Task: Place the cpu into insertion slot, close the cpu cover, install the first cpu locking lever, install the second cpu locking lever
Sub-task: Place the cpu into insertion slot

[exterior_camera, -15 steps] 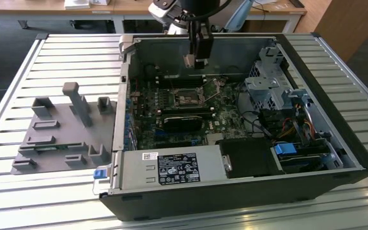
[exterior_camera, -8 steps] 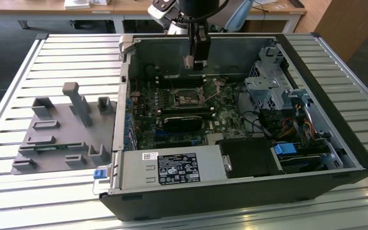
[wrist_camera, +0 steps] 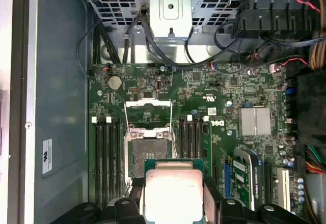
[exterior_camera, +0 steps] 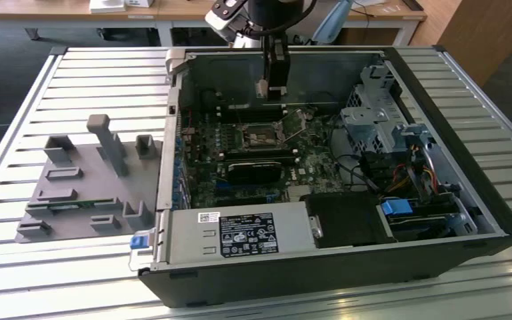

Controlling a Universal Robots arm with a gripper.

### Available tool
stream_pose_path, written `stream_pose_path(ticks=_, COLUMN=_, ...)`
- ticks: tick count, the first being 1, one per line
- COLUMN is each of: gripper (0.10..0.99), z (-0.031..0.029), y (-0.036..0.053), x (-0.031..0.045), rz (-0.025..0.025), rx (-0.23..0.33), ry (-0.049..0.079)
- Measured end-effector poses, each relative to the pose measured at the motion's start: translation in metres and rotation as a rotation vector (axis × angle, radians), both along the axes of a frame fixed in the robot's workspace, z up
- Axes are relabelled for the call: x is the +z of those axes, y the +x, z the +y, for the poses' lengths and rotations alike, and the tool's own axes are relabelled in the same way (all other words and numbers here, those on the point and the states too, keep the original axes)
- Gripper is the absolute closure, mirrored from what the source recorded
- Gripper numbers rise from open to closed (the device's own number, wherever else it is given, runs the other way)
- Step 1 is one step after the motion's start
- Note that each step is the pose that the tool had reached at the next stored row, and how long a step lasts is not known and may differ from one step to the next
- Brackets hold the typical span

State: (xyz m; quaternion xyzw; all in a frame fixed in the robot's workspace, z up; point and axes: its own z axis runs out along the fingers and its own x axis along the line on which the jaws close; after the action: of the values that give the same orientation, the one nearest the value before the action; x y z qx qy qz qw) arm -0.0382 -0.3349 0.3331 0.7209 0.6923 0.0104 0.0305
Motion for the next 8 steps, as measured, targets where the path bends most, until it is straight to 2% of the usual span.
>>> stream_pose_path(ticks=8, gripper=0.545, z=0.0020, y=0.0000, x=-0.0144, rz=0.0005, rx=0.023, ry=0.000)
